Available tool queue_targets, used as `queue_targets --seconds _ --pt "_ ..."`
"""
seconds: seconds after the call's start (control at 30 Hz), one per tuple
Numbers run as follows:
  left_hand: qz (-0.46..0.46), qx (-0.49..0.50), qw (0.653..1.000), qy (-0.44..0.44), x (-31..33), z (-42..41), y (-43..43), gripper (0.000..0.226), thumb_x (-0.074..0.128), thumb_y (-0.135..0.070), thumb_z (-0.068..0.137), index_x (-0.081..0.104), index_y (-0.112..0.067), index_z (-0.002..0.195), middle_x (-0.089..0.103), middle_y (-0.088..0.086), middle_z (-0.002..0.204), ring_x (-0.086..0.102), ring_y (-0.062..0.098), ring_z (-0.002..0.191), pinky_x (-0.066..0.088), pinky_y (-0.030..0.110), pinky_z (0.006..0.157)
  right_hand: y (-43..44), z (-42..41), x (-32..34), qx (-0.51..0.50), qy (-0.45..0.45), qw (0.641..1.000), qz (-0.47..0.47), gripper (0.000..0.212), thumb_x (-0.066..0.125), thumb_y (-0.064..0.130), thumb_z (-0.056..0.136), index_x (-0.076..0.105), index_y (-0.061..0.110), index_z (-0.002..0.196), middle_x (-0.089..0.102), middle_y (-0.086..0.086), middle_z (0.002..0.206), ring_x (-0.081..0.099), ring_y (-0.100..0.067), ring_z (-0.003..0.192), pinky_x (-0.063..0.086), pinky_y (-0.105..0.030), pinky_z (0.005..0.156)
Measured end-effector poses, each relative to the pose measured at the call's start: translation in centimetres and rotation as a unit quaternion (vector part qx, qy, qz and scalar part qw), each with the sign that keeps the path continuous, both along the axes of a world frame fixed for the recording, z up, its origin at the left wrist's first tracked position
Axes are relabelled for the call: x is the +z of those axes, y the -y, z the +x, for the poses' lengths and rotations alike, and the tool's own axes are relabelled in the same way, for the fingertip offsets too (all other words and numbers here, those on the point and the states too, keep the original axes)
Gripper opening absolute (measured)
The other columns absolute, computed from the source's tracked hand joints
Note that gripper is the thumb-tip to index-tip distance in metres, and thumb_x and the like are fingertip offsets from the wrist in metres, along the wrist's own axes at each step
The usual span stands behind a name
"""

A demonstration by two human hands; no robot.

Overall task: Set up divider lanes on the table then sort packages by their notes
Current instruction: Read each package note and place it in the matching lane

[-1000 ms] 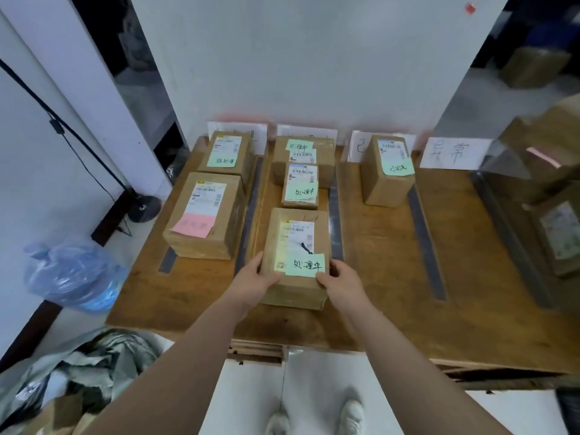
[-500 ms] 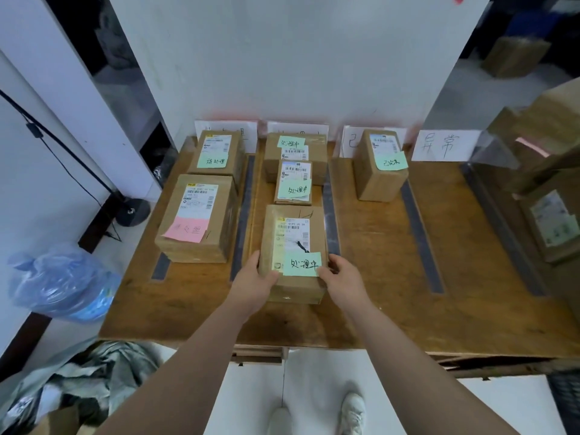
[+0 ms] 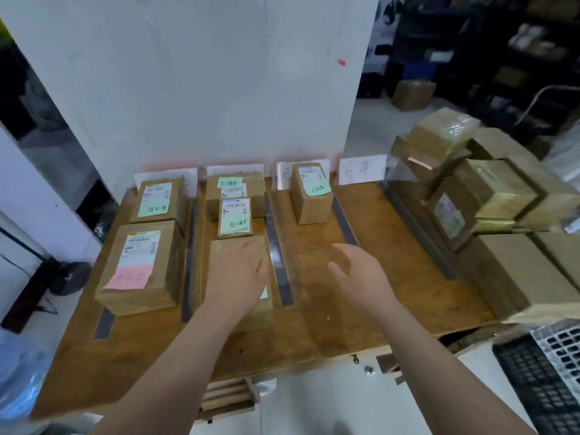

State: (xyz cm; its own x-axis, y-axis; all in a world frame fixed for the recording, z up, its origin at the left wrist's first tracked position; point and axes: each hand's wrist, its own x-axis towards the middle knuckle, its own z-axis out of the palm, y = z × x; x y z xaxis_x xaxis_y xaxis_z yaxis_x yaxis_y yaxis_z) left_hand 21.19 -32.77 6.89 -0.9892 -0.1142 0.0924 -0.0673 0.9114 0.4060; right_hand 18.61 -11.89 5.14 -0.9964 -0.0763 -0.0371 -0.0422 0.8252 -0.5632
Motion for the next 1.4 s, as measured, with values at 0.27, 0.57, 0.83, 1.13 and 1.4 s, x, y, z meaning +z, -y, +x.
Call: queue_targets --seconds 0.27,0.57,0.83,1.13,1.4 --pt "-0.035 -0.125 0.991 -0.023 2.2 -2.0 -12.7 0.045 0.041 -0.041 0.101 0.045 -0.027 0.144 0.048 -0.006 0.146 0.044 0.017 0.133 0.034 0.035 0.112 -12.8 1.4 2.3 -0.068 -0.042 0.996 0.039 0.047 0.053 0.033 0.097 0.046 0.017 0.141 0.050 0.002 0.142 0.043 -0.014 0.134 0.034 -0.028 0.110" --pt "-0.009 -0.238 0.971 -0.021 1.1 -3.5 -32.0 0.048 0.040 -0.042 0.100 0.043 -0.024 0.145 0.047 -0.004 0.146 0.044 0.016 0.132 0.034 0.033 0.112 -31.5 3.9 3.4 -0.171 0.005 0.984 0.051 0.045 0.051 0.034 0.097 0.048 0.020 0.140 0.064 -0.007 0.122 0.060 -0.024 0.111 0.044 -0.031 0.092" --pt "0.045 -0.292 0.955 0.025 -0.6 -3.4 -45.7 0.050 0.047 -0.037 0.100 0.041 -0.020 0.146 0.046 -0.001 0.145 0.043 0.017 0.133 0.038 0.030 0.107 -44.3 5.5 1.7 -0.234 0.002 0.972 0.009 0.043 0.054 0.026 0.096 0.051 0.013 0.137 0.053 -0.006 0.139 0.051 -0.023 0.124 0.038 -0.031 0.102" --pt "-0.003 -0.339 0.939 0.061 -2.9 -8.8 -55.7 0.054 0.044 -0.043 0.099 0.036 -0.023 0.148 0.044 -0.001 0.148 0.038 0.017 0.138 0.034 0.036 0.112 -53.1 2.2 -1.3 -0.303 0.044 0.951 -0.035 0.044 0.054 0.028 0.096 0.050 0.016 0.138 0.053 -0.002 0.140 0.053 -0.019 0.121 0.038 -0.027 0.098" --pt "-0.044 -0.370 0.921 0.112 -6.0 -14.2 -62.2 0.055 0.042 -0.044 0.100 0.032 -0.023 0.150 0.032 -0.002 0.156 0.025 0.020 0.146 0.027 0.039 0.118 -59.2 -1.8 -3.9 -0.358 0.087 0.927 -0.074 0.046 0.052 0.030 0.097 0.049 0.009 0.138 0.056 -0.009 0.136 0.052 -0.024 0.123 0.039 -0.028 0.095"
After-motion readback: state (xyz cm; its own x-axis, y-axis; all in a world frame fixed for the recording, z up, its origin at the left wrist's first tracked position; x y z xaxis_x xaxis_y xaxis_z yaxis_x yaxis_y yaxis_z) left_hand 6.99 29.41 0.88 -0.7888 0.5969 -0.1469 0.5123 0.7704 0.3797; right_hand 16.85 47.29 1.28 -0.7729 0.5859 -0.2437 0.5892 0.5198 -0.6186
